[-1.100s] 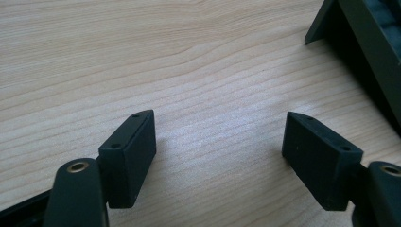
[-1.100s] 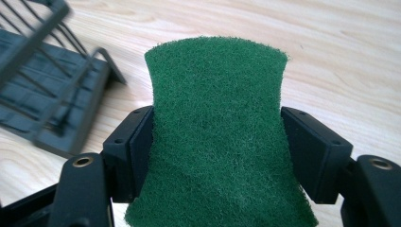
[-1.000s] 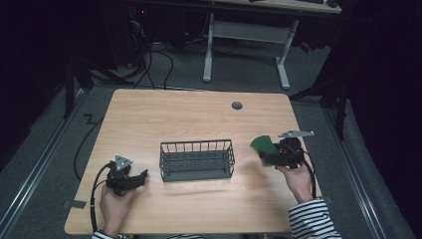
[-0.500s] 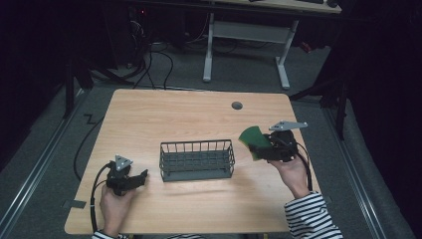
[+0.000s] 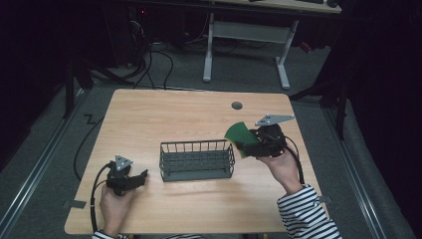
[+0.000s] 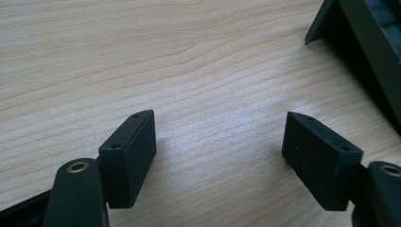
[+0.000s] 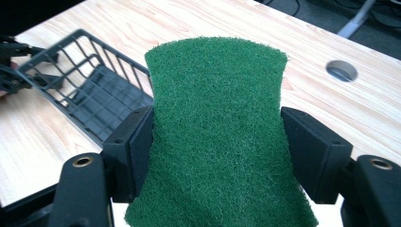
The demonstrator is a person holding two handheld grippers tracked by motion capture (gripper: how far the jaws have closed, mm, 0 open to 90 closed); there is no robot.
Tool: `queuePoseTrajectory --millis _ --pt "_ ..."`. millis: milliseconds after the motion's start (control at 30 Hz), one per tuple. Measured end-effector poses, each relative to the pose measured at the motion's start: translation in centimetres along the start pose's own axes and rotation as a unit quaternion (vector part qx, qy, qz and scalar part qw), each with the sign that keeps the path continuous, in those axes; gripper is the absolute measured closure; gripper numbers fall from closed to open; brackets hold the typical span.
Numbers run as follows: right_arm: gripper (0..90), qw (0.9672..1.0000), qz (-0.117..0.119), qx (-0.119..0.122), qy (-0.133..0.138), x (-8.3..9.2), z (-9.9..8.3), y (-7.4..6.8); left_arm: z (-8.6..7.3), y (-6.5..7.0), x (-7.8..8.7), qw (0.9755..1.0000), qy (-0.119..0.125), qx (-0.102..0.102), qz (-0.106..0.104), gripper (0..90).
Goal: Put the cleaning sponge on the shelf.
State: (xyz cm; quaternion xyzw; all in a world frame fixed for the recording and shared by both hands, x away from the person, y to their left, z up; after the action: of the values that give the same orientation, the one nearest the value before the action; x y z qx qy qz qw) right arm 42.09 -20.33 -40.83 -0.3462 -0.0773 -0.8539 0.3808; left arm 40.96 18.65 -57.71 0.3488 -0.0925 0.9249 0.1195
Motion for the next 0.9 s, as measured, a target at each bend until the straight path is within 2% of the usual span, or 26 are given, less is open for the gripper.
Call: queuePoseTrajectory --millis 333,567,900 --pt "30.2 0.9996 0.017 0.023 -0.008 -1.7 1.2 -1.9 0.0 0.0 0.0 1.0000 0.000 0.000 0.000 27.3" --pt "30.1 0.9990 0.017 0.036 -0.019 -3.3 1.5 -2.6 0.0 0.0 0.0 1.0000 0.000 0.000 0.000 27.4" --pt "30.1 0.9971 0.017 0.052 -0.052 -7.0 1.8 -3.6 0.0 0.0 0.0 1.0000 0.000 0.000 -0.001 27.4"
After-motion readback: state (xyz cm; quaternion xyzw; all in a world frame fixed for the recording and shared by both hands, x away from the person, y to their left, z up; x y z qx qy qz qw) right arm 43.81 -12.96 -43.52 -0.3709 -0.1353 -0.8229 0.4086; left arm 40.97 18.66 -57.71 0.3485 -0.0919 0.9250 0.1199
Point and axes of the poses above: each handheld gripper's, and its own axes: x roughly backward along the jaws, z roughly out of its top, y roughly to its right, the point moved 6 cm from there along -x, roughly forward along the jaws, and after that the axes turned 9 degrees about z, right-handed, at the moved point
